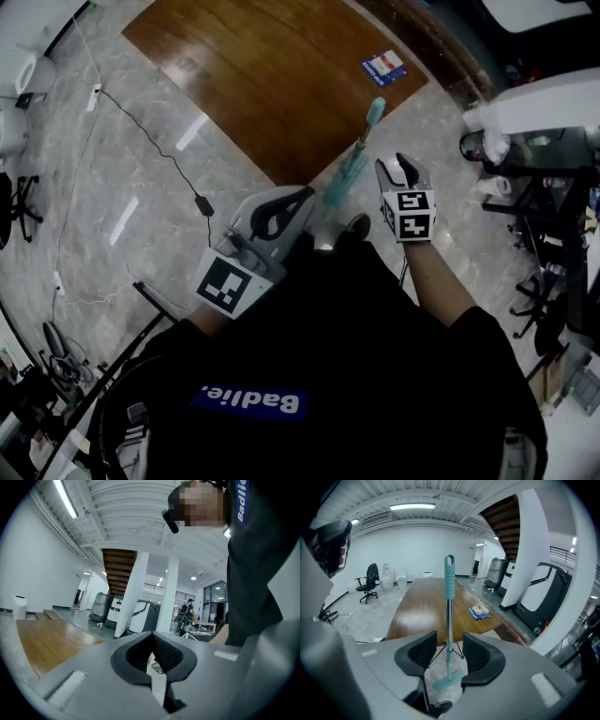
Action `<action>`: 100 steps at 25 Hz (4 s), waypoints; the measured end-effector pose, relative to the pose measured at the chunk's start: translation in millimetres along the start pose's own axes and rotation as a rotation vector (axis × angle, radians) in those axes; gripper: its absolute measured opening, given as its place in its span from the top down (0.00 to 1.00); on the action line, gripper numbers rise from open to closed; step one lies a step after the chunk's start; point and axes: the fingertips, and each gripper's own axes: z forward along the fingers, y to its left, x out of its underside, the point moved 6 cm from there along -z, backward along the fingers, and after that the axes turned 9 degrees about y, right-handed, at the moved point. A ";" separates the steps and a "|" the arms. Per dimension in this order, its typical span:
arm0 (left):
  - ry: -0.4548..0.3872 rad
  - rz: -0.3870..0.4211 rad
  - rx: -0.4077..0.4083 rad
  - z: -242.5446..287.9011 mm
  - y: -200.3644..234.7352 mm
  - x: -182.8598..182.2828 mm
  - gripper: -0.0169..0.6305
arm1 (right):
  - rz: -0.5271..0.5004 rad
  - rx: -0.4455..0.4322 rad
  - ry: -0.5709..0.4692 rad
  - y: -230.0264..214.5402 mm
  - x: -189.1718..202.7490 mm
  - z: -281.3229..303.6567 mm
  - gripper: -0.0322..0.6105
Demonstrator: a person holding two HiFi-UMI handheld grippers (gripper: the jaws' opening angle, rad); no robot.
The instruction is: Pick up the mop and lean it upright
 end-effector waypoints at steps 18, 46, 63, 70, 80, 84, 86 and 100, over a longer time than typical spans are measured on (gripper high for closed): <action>0.073 0.228 0.260 -29.0 -163.2 20.3 0.95 | 0.299 0.071 -0.267 60.0 164.2 -180.1 0.94; 0.092 0.236 0.673 -161.3 -128.3 45.0 0.95 | 0.516 0.346 -0.433 282.1 127.4 -305.7 0.94; 0.055 0.303 0.721 -186.3 -199.3 30.3 0.95 | 0.479 0.363 -0.669 289.1 122.6 -395.6 0.95; 0.059 0.319 0.731 -186.6 -213.4 35.1 0.95 | 0.476 0.356 -0.677 290.2 133.2 -398.0 0.95; 0.060 0.320 0.740 -192.3 -213.9 40.9 0.95 | 0.460 0.352 -0.666 302.6 137.4 -394.9 0.95; 0.058 0.314 0.740 -198.7 -211.4 40.6 0.95 | 0.458 0.351 -0.659 309.0 136.1 -394.1 0.95; 0.054 0.315 0.740 -199.3 -211.2 39.2 0.95 | 0.454 0.350 -0.657 308.8 135.0 -394.3 0.95; 0.048 0.317 0.725 -214.3 -204.2 36.0 0.95 | 0.429 0.326 -0.644 320.3 125.9 -393.7 0.95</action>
